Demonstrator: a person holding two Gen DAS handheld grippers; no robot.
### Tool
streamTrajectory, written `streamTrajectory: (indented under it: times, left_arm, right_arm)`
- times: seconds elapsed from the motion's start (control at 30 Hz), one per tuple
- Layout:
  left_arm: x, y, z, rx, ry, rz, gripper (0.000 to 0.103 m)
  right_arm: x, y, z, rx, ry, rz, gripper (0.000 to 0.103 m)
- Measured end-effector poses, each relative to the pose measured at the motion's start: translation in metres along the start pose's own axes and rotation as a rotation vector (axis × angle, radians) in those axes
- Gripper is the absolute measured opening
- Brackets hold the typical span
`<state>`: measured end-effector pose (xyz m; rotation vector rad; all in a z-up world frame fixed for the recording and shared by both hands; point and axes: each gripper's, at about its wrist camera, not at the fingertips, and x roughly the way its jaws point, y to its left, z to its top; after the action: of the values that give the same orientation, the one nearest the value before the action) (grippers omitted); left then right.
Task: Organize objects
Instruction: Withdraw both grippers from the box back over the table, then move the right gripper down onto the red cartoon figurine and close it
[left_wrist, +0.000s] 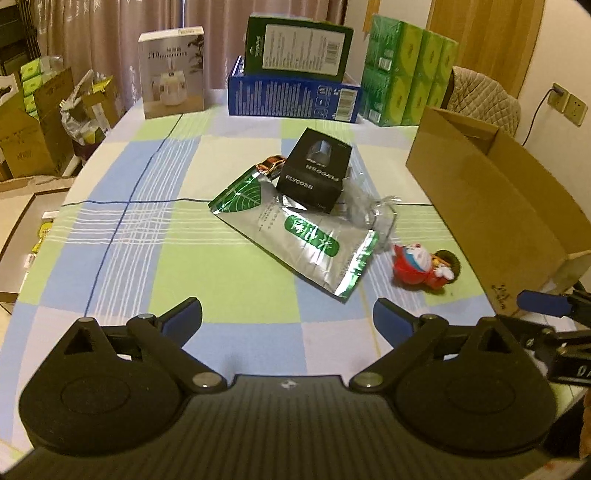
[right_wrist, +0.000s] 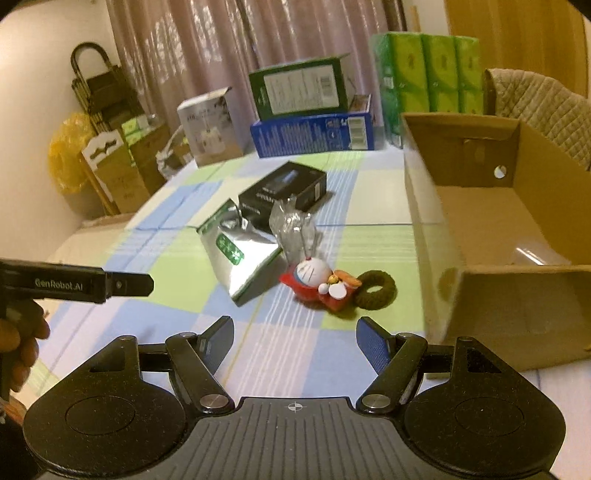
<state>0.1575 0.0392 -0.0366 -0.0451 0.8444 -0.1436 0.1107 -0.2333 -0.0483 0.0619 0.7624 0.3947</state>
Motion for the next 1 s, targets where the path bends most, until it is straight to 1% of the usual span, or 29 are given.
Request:
streamTrajectory:
  times: [0.23,0.43,0.53,0.6,0.77,1.0]
  left_arm:
    - [0.034,0.011,0.009,-0.030,0.018,-0.011,0.098]
    - [0.045,0.010,0.024,-0.028,-0.008,-0.031,0.098]
    - [0.050,0.012,0.030,-0.034,-0.010,-0.025,0.100]
    - [0.054,0.013,0.033,-0.037,-0.008,-0.021,0.100]
    - [0.057,0.013,0.036,-0.035,0.000,-0.027,0.100]
    - [0.059,0.015,0.036,-0.033,-0.001,-0.004,0.102]
  right_arm:
    - [0.045,0.000,0.005,0.004,0.015,-0.013,0.071]
    - [0.078,-0.003,0.014,0.041,0.042,-0.060,0.071]
    - [0.091,-0.007,0.016,0.079,0.052,-0.069,0.075]
    - [0.097,-0.011,0.019,0.115,0.054,-0.066,0.078]
    - [0.106,-0.017,0.026,0.193,0.020,-0.031,0.079]
    - [0.122,-0.018,0.035,0.216,0.008,-0.061,0.079]
